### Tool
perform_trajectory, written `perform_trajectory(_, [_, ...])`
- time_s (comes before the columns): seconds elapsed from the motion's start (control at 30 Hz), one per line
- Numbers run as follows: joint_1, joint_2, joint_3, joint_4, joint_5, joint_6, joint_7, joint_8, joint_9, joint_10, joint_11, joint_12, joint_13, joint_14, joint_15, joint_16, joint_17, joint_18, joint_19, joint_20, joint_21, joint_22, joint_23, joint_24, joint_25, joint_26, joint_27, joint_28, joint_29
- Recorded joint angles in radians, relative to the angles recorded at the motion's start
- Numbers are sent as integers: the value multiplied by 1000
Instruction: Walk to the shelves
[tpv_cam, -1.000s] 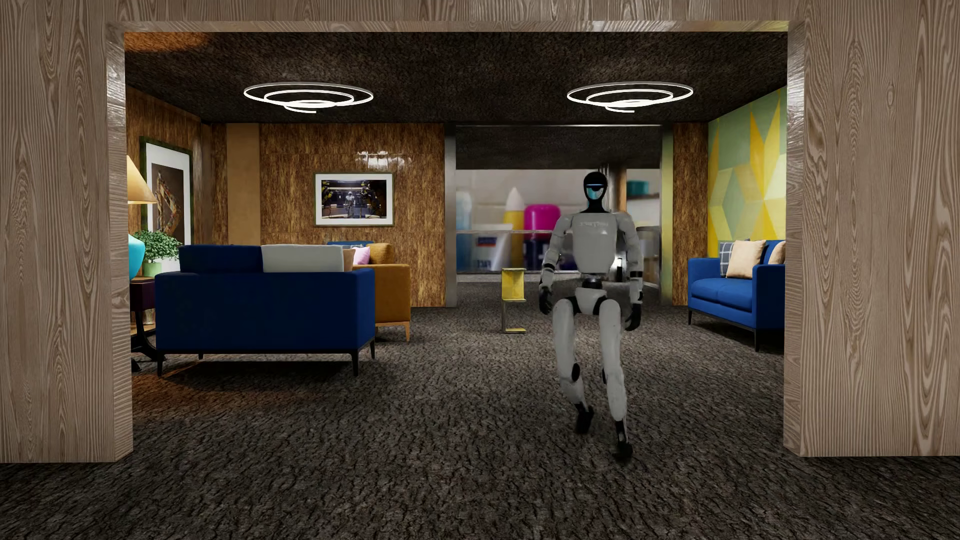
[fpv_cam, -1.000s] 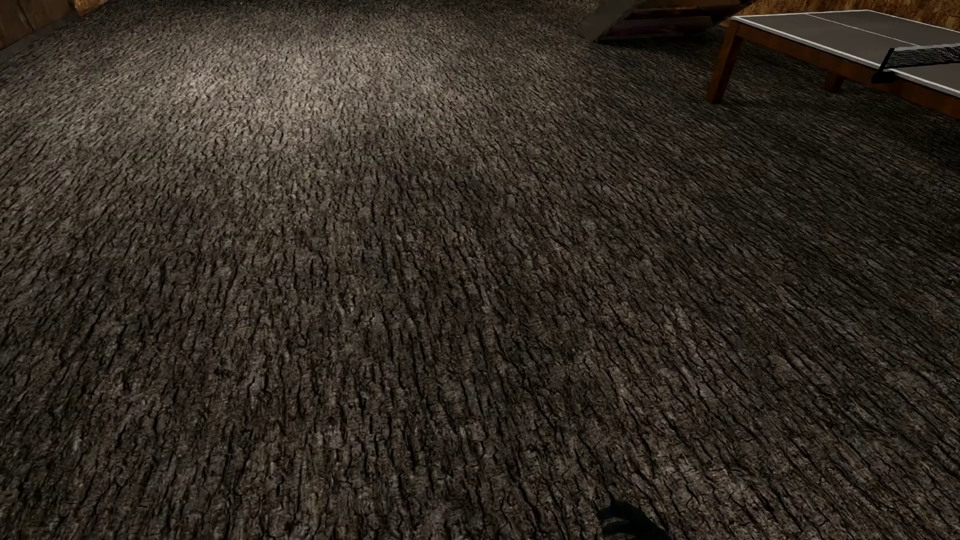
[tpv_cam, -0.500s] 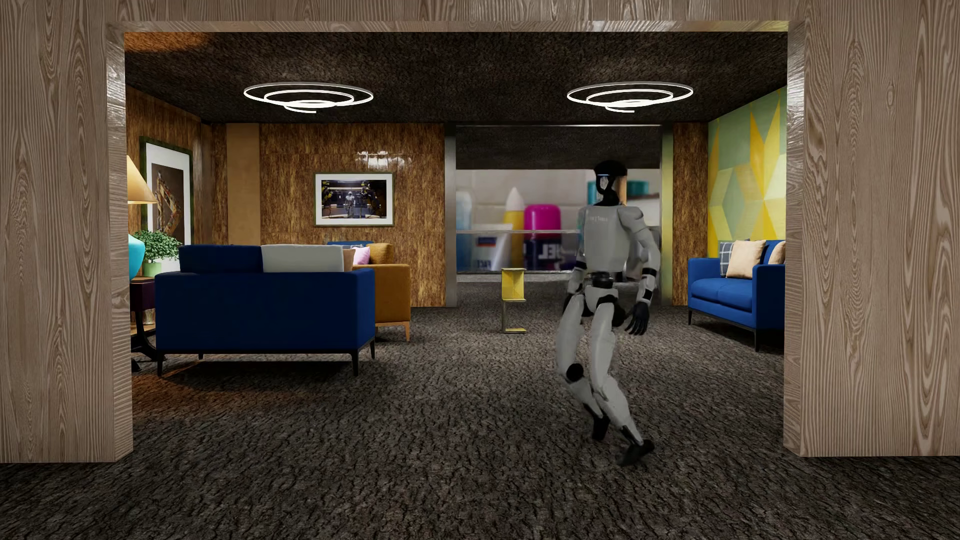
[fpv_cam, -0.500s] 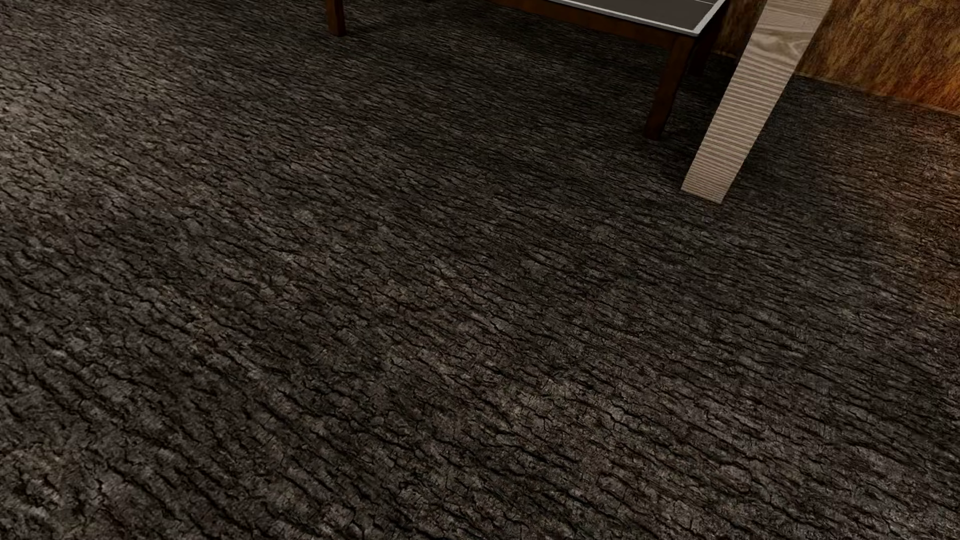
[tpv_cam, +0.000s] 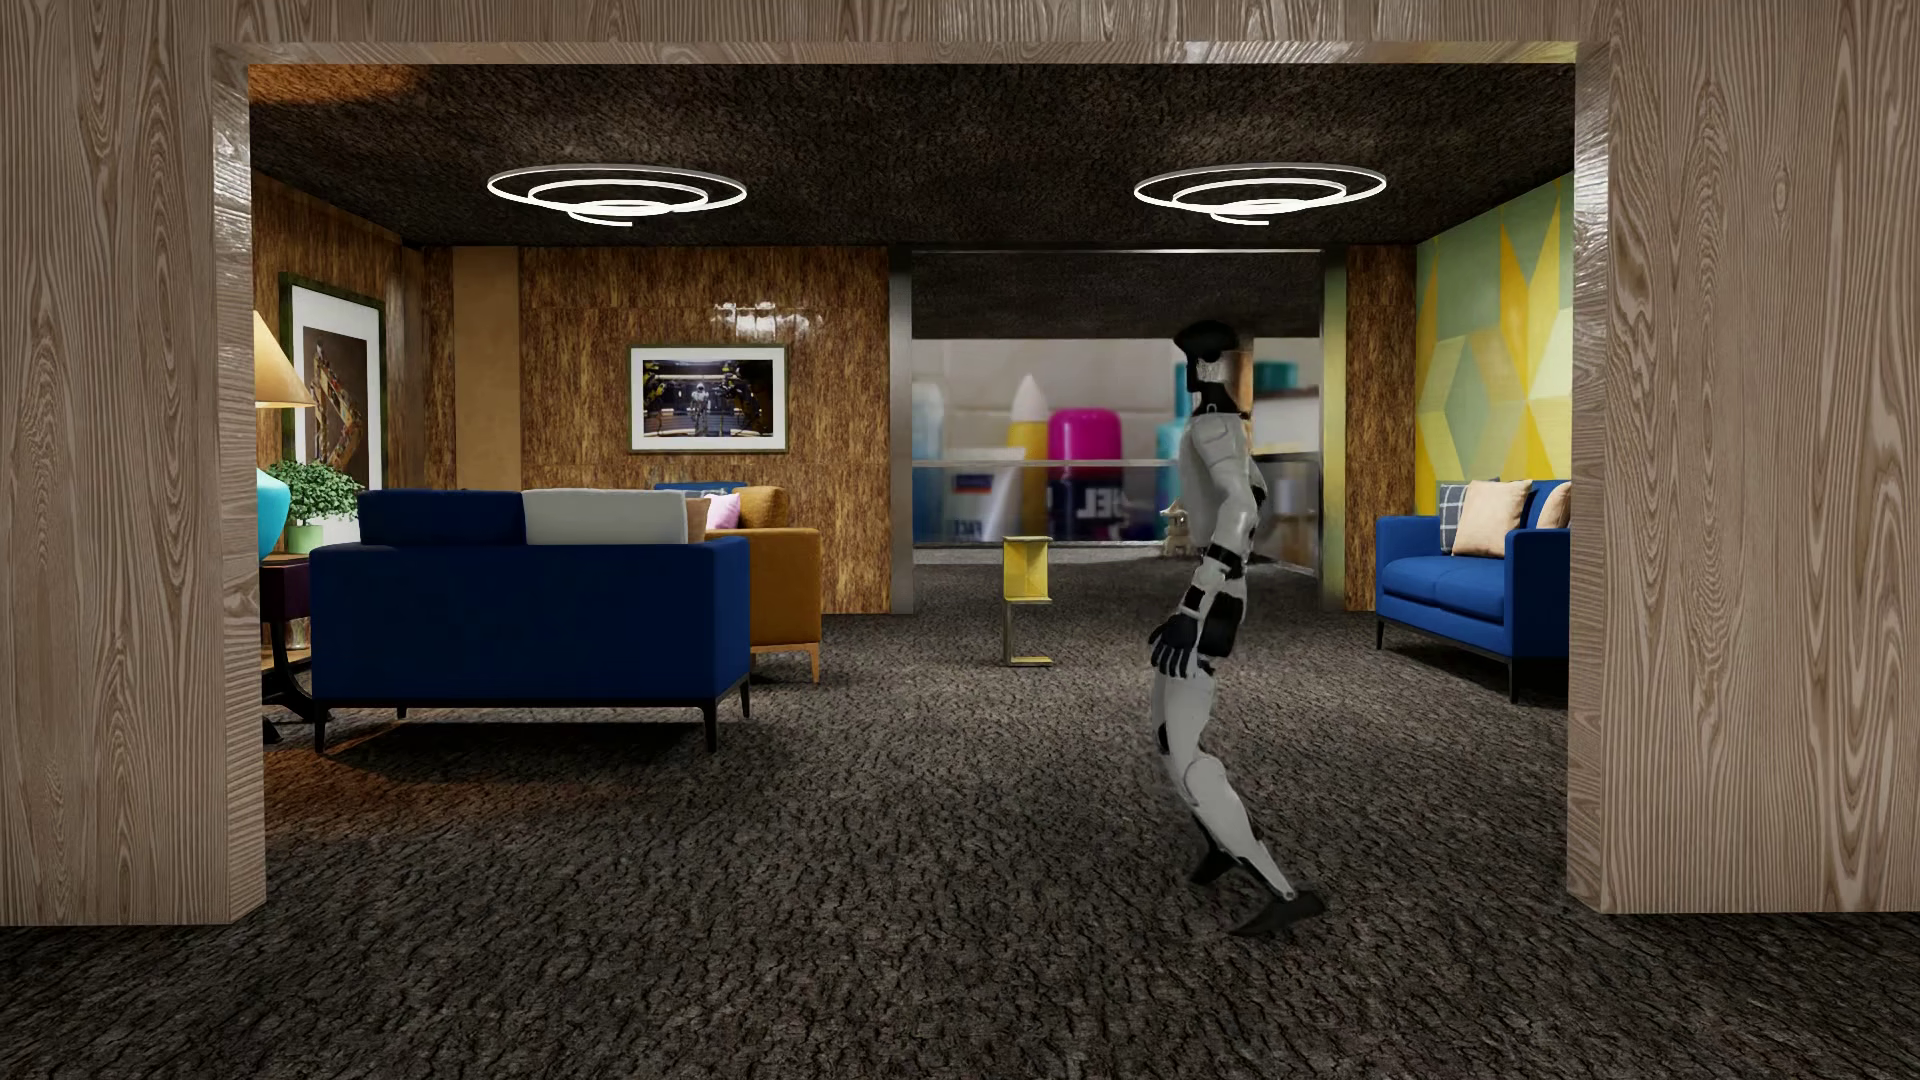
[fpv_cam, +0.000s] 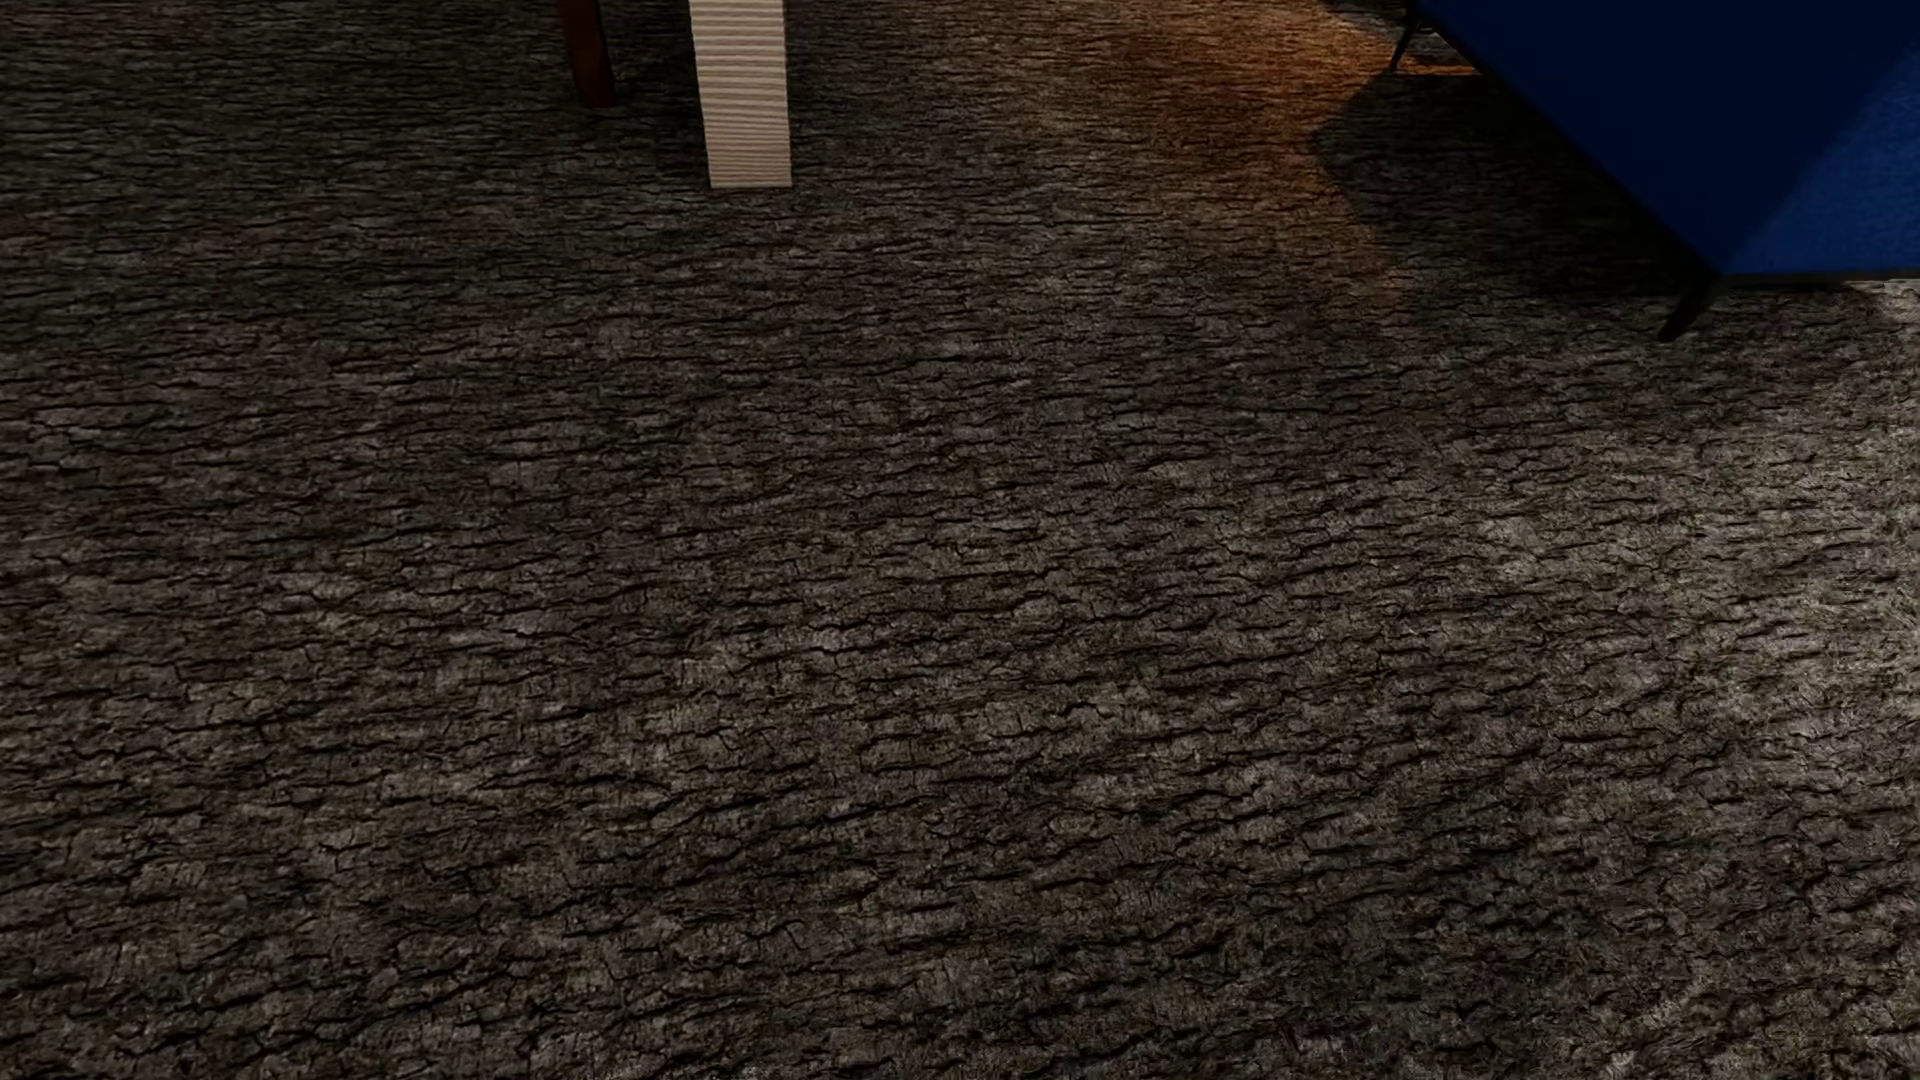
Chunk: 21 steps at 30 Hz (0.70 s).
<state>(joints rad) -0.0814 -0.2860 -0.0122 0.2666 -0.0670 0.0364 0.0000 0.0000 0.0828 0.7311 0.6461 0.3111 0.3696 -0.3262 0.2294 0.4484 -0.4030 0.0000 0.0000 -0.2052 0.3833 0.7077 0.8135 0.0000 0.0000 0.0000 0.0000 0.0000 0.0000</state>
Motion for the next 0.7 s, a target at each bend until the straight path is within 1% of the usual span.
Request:
perform_trajectory(0.1, [-15, -48, -10, 11, 2, -8, 0, 0, 14, 7, -10, -43, 37, -9, -76, 12, 17, 0, 0, -35, 55, -94, 14, 0, 0, 0, 0, 0, 0])
perform_trajectory(0.17, [-13, -58, -11, 32, -5, -1, 0, 0, 25, 28, -14, -56, 56, -23, -161, 15, 28, 0, 0, -62, 98, -162, 29, 0, 0, 0, 0, 0, 0])
perform_trajectory(0.2, [-5, -88, -15, 29, -20, 0, 0, 0, 22, 25, 5, -51, 60, -26, -169, 10, 36, 0, 0, -63, 117, -194, 36, 0, 0, 0, 0, 0, 0])
perform_trajectory(0.23, [16, -113, -20, 28, -34, 4, 0, 0, 20, 16, 29, -42, 66, -24, -159, 3, 42, 0, 0, -63, 129, -219, 43, 0, 0, 0, 0, 0, 0])
perform_trajectory(0.27, [54, -135, -30, 26, -46, 10, 0, 0, 20, -4, 60, -30, 73, -14, -109, -6, 49, 0, 0, -63, 128, -232, 46, 0, 0, 0, 0, 0, 0])
perform_trajectory(0.33, [142, -185, -64, 5, -71, 14, 0, 0, 12, -56, 134, -3, 88, 16, 24, -18, 62, 0, 0, -61, 129, -240, 43, 0, 0, 0, 0, 0, 0])
perform_trajectory(0.4, [213, -211, -116, 1, -63, 17, 0, 0, 1, -71, 185, 27, 100, 49, 85, -25, 66, 0, 0, -61, 116, -212, 48, 0, 0, 0, 0, 0, 0])
perform_trajectory(0.43, [219, -231, -135, 19, -42, 21, 0, 0, -3, -40, 217, 34, 100, 70, 87, -27, 69, 0, 0, -65, 115, -184, 51, 0, 0, 0, 0, 0, 0])
perform_trajectory(0.47, [213, -240, -139, 49, -8, 27, 0, 0, 0, 23, 251, 40, 91, 97, 64, -32, 70, 0, 0, -63, 120, -146, 58, 0, 0, 0, 0, 0, 0])
perform_trajectory(0.5, [186, -224, -128, 70, 27, 29, 0, 0, 3, 109, 268, 49, 72, 122, 10, -41, 67, 0, 0, -57, 122, -99, 66, 0, 0, 0, 0, 0, 0])
perform_trajectory(0.53, [135, -197, -100, 70, 60, 27, 0, 0, 7, 219, 266, 59, 51, 124, -57, -49, 59, 0, 0, -55, 115, -48, 64, 0, 0, 0, 0, 0, 0])
perform_trajectory(0.57, [97, -157, -55, 48, 96, 23, 0, 0, 18, 340, 256, 73, 31, 105, -119, -57, 53, 0, 0, -51, 87, 2, 71, 0, 0, 0, 0, 0, 0])
perform_trajectory(0.63, [-70, -47, 51, -35, 183, 30, 0, 0, 17, 481, 150, 113, -42, 75, -255, -65, 29, 0, 0, -91, 32, 69, 22, 0, 0, 0, 0, 0, 0])
perform_trajectory(0.7, [-239, 148, 130, -116, 258, 35, 0, 0, 23, 463, -30, 159, -107, 56, -420, -66, 0, 0, 0, -150, -8, 109, -67, 0, 0, 0, 0, 0, 0])
